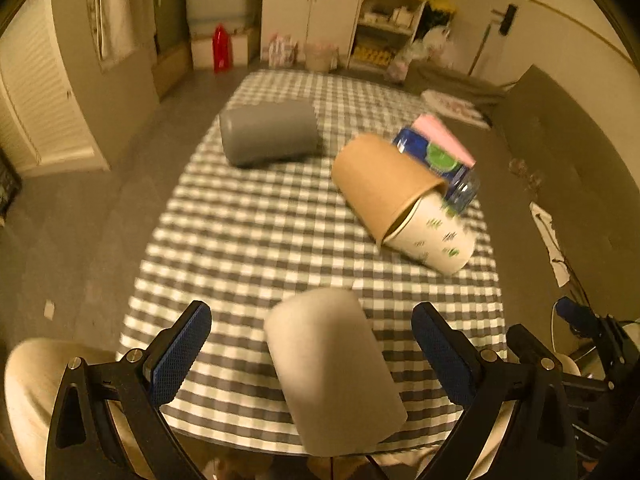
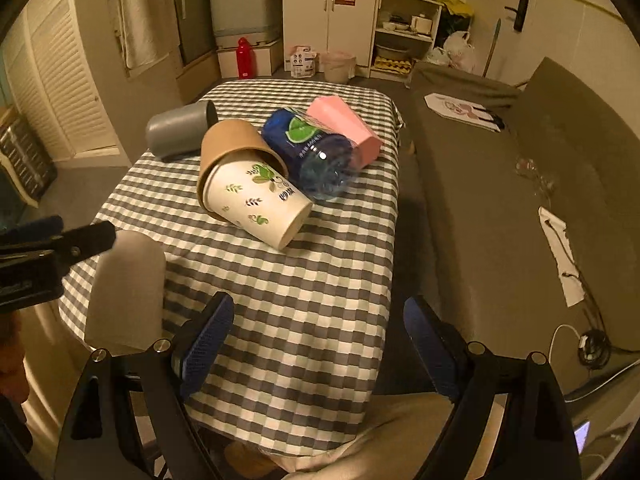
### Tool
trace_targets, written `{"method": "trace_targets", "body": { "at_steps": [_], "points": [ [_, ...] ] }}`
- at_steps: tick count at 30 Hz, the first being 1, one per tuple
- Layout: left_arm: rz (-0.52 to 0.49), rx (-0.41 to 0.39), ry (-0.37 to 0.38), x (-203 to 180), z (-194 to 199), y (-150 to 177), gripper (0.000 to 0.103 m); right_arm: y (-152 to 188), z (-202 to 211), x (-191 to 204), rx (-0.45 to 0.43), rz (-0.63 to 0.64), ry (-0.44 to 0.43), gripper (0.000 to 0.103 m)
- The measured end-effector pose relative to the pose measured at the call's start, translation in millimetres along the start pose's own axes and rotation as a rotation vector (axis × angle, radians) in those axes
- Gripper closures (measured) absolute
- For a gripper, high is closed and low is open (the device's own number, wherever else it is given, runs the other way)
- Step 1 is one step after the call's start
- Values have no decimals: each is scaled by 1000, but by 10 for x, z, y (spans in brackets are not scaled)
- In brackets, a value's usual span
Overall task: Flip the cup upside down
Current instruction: 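Lift the white cup with the right gripper and rotate it rim-down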
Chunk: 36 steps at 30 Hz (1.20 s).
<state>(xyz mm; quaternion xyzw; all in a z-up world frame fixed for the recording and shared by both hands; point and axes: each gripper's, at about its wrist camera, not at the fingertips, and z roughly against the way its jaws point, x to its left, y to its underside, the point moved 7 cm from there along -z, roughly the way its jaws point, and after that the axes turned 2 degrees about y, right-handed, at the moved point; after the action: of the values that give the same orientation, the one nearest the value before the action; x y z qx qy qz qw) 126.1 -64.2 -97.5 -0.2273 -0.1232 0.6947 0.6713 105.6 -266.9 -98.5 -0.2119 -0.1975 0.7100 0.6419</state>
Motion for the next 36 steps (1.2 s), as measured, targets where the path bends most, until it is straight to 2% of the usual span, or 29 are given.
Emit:
{"method": "trace_targets", "body": {
  "at_steps": [2,5,9,12,15,17,21,24,26,30,33,36],
  "points": [
    [20,41,-4,24,-104,30,1,17,-59,1,7,-4,-9,16],
    [21,84,-48,80,-221,71,1,37,-141,10,23,-6,-15,16],
    [18,130,-55,92,-345,118,2,40,-247,15,38,-6,-20,16],
    [32,180,-18,64,-432,153,2,36,-303,17,46,-13,-27,16],
    [46,232,33,26,-534,191,8,35,-348,6,56,-19,-28,16],
    [45,279,94,-38,-594,228,22,35,-372,-5,62,-23,-28,16],
    [-72,280,72,-172,-570,248,23,40,-404,-31,70,-23,-4,16],
    [-95,256,69,-211,-512,230,23,37,-389,-37,65,-21,6,16],
    [-113,208,49,-226,-452,161,23,29,-368,-42,58,-21,13,16],
    [-133,76,18,-179,-261,-76,24,11,-330,-47,44,-26,20,16],
    [-175,-35,-33,-175,-183,-242,25,3,-323,-45,39,-30,23,16],
    [-214,-114,-71,-142,-239,-345,26,-1,-324,-35,39,-30,24,16]
  ]
}}
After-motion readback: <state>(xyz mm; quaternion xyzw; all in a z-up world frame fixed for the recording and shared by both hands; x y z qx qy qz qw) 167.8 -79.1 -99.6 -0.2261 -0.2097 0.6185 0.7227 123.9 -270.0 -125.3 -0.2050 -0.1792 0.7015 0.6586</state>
